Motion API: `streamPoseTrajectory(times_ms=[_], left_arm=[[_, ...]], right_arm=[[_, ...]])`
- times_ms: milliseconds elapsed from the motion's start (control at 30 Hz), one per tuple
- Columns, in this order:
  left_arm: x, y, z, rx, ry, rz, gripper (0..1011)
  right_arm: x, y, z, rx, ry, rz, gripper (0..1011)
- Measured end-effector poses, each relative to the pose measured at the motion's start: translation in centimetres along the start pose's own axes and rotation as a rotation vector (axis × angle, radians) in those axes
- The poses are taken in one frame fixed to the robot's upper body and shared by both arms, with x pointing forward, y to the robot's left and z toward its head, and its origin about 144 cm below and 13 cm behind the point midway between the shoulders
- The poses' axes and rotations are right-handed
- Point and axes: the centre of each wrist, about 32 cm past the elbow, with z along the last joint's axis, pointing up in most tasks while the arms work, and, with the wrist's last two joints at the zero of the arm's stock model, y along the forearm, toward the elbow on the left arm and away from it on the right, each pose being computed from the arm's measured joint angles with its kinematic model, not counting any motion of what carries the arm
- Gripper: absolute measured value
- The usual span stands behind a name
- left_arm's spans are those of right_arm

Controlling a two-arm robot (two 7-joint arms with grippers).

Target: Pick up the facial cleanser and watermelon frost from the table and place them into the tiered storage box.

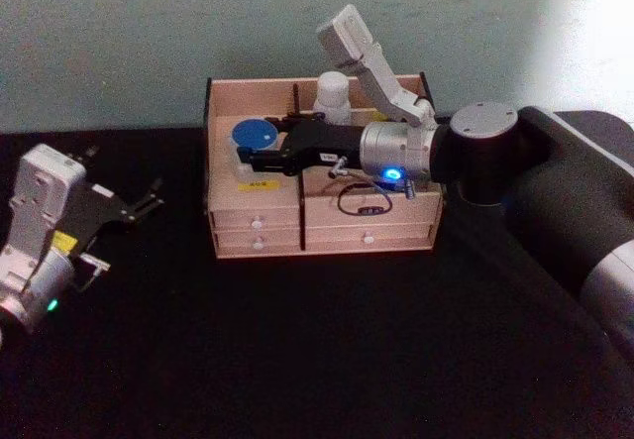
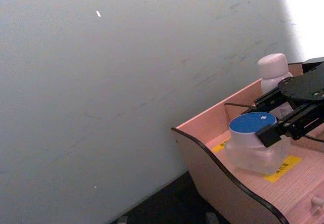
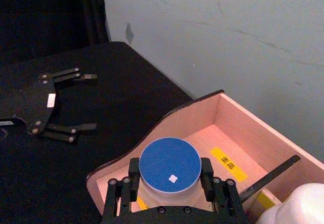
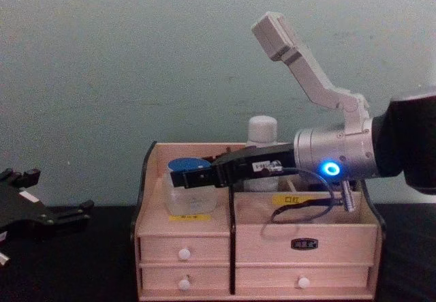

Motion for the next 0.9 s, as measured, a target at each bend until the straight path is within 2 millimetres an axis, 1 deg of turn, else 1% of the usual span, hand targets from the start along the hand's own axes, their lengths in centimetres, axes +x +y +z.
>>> streamPoseTrajectory(times_ms=[300, 400, 433, 533, 567, 633, 667, 900], left_arm=[[0.00, 0.00, 0.00, 0.000, 0.000, 0.000, 1001], [0.00, 0.00, 0.00, 0.000, 0.000, 0.000, 1001], [0.00, 0.00, 0.00, 0.000, 0.000, 0.000, 1001], [0.00, 0.00, 0.00, 0.000, 0.000, 0.000, 1001], [0.00, 0.00, 0.00, 0.000, 0.000, 0.000, 1001], [0.00, 0.00, 0.00, 0.000, 0.000, 0.000, 1001], [0.00, 0.00, 0.00, 0.000, 0.000, 0.000, 1001], [0.00, 0.00, 0.00, 0.000, 0.000, 0.000, 1001]], right_arm=[[-0.01, -0.01, -0.01, -0.001, -0.001, 0.000, 726], [-0.01, -0.01, -0.03, -0.002, -0.001, 0.000, 783], [-0.01, -0.02, -0.04, -0.002, 0.000, 0.000, 830], [-0.01, -0.02, -0.04, -0.002, -0.001, 0.000, 881], [-0.01, -0.02, -0.04, -0.002, 0.000, 0.000, 927], [-0.02, -0.02, -0.04, -0.002, -0.001, 0.000, 964], [-0.01, -0.02, -0.04, -0.002, -0.001, 0.000, 1002], [-0.01, -0.03, -0.03, -0.002, 0.000, 0.000, 1002]])
